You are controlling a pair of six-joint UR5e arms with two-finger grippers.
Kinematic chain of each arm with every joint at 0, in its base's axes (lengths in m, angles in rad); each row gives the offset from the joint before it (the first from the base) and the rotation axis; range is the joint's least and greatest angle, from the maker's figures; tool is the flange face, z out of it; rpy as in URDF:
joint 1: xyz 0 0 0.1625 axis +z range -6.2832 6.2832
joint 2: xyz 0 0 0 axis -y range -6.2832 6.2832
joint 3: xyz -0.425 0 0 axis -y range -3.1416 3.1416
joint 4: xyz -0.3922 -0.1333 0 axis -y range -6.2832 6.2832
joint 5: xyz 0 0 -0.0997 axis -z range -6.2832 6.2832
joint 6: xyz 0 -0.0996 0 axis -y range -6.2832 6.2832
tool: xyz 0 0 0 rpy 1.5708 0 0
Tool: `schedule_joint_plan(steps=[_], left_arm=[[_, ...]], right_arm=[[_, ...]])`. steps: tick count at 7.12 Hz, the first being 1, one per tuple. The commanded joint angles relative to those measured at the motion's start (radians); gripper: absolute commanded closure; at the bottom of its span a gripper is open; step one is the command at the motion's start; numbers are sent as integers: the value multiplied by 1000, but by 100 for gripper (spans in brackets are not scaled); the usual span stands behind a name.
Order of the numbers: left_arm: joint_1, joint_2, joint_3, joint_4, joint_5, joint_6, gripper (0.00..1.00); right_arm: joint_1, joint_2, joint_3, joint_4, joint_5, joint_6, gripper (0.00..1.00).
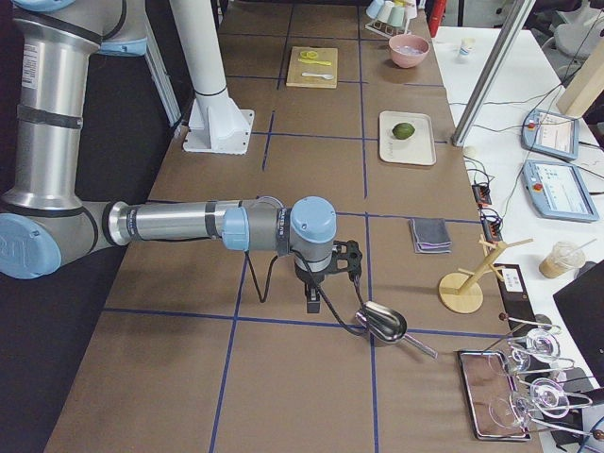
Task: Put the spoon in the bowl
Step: 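Lower the right gripper onto the rim of the pale green bowl and grasp it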
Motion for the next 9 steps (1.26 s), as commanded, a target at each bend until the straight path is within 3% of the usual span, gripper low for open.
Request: schedule_joint_plan(steps=[1, 3, 4, 5, 6, 7, 9], left_arm=[[2, 2, -5, -9, 0, 2, 0], [2, 1, -8, -3, 2, 0, 0], [3, -1, -5, -3, 2, 0, 0], [3, -2, -1, -5, 2, 0, 0], [3, 2, -8, -5, 0, 2, 0], [3, 2, 1, -6, 0, 0, 0], [8, 2, 4, -8, 0, 0, 0]], right_arm=[[-2, 12, 6, 0, 12, 7, 0], [-11, 20, -12, 40, 21, 10, 0], [-18, 56, -76, 66, 61, 13, 0], [-76, 101, -98, 86, 75, 25, 0], [-154, 153, -106, 121, 29, 177, 0], [-241, 156, -115, 248, -38, 317, 0], [-369, 144, -221, 518, -83, 526, 0]])
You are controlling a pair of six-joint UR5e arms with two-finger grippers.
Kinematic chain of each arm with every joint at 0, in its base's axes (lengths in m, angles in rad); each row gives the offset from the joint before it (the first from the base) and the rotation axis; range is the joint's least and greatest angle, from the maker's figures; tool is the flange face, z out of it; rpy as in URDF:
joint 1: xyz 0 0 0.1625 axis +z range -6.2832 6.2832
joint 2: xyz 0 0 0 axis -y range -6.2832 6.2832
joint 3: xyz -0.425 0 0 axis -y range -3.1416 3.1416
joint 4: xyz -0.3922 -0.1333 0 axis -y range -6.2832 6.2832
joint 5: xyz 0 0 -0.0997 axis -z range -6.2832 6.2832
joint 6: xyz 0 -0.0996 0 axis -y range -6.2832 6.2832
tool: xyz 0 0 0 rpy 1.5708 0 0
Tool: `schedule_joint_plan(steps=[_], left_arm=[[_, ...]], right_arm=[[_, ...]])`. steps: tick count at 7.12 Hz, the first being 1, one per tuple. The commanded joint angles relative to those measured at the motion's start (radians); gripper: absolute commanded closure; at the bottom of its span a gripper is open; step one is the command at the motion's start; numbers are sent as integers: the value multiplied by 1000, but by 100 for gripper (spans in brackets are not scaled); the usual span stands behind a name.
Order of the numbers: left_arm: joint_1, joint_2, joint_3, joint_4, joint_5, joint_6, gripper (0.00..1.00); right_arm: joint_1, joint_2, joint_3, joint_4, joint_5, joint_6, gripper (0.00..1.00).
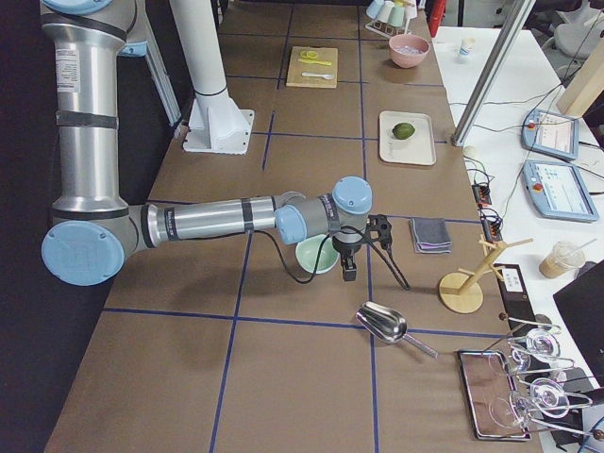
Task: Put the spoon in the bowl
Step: 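Lower the right gripper onto the rim of the pale green bowl and grasp it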
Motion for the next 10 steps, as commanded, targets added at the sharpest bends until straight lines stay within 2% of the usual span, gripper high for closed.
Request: schedule_joint_plan(steps=[1, 3, 4, 5, 6, 7, 10], left_arm=[[1, 2, 2, 0, 0, 0, 0], [1, 0, 2, 0, 0, 0, 0], [3, 2, 2, 0, 0, 0, 0], [3, 2, 2, 1, 0, 1, 0], [3, 2, 2, 1, 0, 0, 0], [3, 2, 2, 1, 0, 0, 0], [3, 2, 2, 1, 0, 1, 0]], right_arm=[[-132, -34, -68, 232, -53, 152, 0], [-178, -82, -67, 260, -49, 152, 0], [-181, -85, -65, 260, -43, 154, 34], [-189, -91, -65, 259, -46, 151, 74], [-192, -106, -64, 260, -50, 143, 93], [-192, -110, -58, 260, -50, 143, 100], [-191, -97, -4, 250, -41, 155, 100]])
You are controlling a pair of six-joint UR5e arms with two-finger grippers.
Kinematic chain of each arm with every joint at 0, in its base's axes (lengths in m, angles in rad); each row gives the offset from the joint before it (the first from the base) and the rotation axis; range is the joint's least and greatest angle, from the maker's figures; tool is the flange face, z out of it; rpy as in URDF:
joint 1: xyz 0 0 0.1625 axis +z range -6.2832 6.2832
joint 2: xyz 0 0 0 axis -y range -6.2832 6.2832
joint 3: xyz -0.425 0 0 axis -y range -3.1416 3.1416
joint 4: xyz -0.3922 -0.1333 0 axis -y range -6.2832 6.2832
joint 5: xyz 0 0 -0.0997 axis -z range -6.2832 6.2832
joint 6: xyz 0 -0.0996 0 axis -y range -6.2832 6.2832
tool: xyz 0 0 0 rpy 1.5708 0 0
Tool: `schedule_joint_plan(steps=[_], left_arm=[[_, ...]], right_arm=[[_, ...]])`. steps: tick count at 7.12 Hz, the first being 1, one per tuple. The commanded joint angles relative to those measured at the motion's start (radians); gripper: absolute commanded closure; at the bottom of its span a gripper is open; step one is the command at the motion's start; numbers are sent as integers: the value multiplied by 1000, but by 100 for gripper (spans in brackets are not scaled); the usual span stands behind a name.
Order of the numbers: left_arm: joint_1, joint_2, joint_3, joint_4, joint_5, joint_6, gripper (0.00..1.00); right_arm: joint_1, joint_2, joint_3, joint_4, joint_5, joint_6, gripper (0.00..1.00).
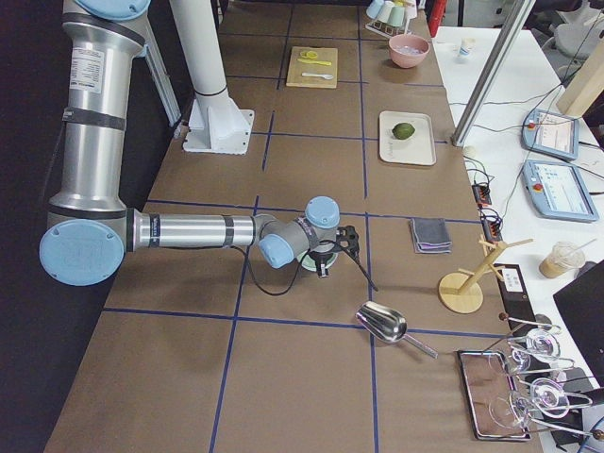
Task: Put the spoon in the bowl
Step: 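Lower the right gripper onto the rim of the pale green bowl and grasp it, then carry the green bowl with the right gripper to the table centre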
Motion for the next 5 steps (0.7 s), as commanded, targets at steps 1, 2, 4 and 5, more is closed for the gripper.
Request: schedule_joint_plan(steps=[1, 2, 4, 5], left_arm=[[0, 0, 0, 0, 0, 1, 0], [0, 0, -2, 0, -2, -1, 0], [0, 0, -2, 0, -2, 1, 0], [0, 0, -2, -1, -2, -1, 0]], right_arm=[[-4, 31, 85, -59, 8, 87, 100], [-27, 108, 138, -155, 8, 176, 100], [-140, 343, 187, -346, -12, 428, 100], [-253, 452, 186, -369, -80, 626, 100]])
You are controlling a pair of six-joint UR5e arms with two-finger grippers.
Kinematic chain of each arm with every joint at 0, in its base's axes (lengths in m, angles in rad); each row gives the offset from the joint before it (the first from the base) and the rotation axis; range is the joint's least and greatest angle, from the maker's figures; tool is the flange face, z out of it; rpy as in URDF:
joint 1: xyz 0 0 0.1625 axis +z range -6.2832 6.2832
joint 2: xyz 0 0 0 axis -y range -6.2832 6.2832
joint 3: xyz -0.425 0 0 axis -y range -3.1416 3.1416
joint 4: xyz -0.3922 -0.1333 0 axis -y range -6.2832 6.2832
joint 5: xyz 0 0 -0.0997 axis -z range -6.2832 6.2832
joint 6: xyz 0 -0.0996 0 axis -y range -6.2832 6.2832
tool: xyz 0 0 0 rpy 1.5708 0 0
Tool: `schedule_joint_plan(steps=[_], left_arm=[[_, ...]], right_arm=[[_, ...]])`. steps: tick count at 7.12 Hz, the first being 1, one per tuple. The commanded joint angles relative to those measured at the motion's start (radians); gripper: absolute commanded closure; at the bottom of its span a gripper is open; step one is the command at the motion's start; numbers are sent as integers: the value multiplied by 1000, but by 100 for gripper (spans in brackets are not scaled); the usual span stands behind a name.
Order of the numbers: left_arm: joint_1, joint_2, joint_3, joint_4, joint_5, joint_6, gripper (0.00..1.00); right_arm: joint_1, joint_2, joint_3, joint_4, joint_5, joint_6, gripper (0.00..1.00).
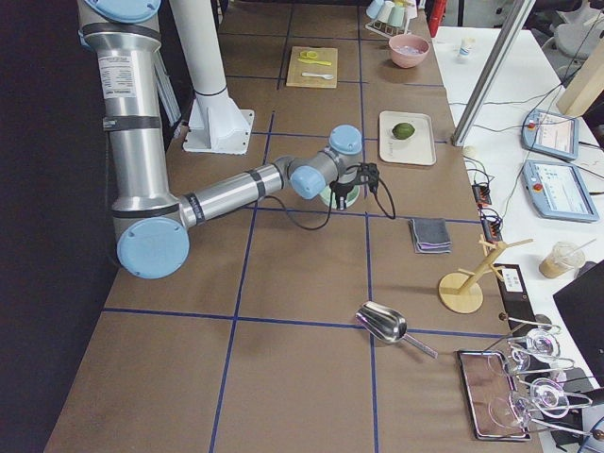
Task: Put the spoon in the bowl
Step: 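Carry the green bowl with the right gripper to the table centre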
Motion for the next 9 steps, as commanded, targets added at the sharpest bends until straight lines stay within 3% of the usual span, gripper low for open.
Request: schedule_joint_plan(steps=[1, 2, 4, 7, 8, 9], left_arm=[[1, 0, 1, -1, 1, -1, 0], [1, 0, 0, -1, 2, 0, 0], [1, 0, 1, -1, 2, 0, 0], [3, 0, 3, 2, 2, -1, 0], [3, 0, 3, 2, 2, 0, 0], [5, 0, 3, 3, 2, -1, 0]], right_arm=[[-210, 225, -2, -105, -138, 321, 100], [-289, 348, -45, -188, -226, 418, 100], [-393, 482, -157, -195, -309, 546, 100], [-467, 532, -232, -192, -389, 583, 100], [-467, 532, -232, -192, -389, 585, 79], [-475, 535, -240, -193, -395, 586, 6]])
